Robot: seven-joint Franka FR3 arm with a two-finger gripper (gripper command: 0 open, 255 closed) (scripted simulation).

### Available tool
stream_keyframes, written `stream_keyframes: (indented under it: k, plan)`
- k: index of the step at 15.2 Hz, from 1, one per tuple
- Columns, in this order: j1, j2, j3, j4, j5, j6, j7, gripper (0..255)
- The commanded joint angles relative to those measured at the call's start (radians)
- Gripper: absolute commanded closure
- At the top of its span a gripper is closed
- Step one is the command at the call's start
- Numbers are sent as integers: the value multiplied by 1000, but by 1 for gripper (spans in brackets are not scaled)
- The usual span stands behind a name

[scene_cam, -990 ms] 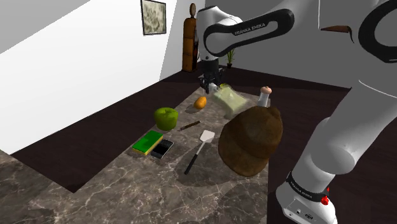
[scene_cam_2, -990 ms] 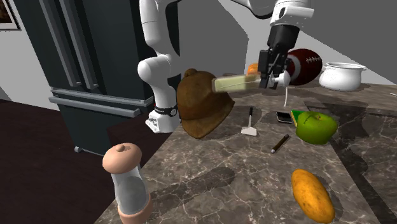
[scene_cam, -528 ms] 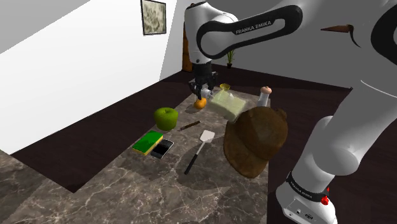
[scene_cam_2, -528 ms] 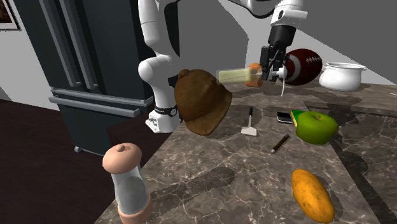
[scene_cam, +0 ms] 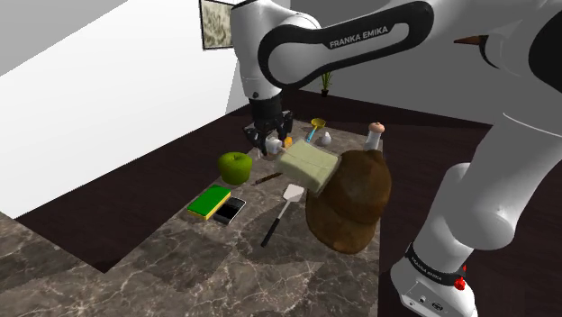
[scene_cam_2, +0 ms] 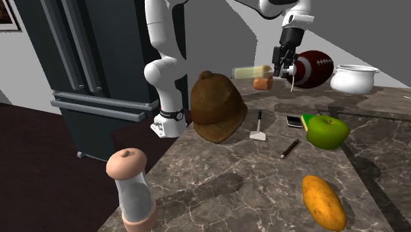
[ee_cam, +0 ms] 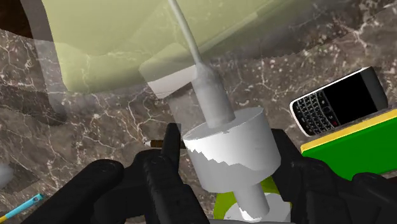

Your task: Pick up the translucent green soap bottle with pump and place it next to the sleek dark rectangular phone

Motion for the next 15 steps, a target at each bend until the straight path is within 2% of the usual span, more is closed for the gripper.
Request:
stream_keyframes:
  k: [1,8,15]
  plan:
    - [25,21,30,24,6,-16,54,255]
    - [108,133,122,157,2,-78,226,255]
    - [214,300,195,357,-38,-159,398,255]
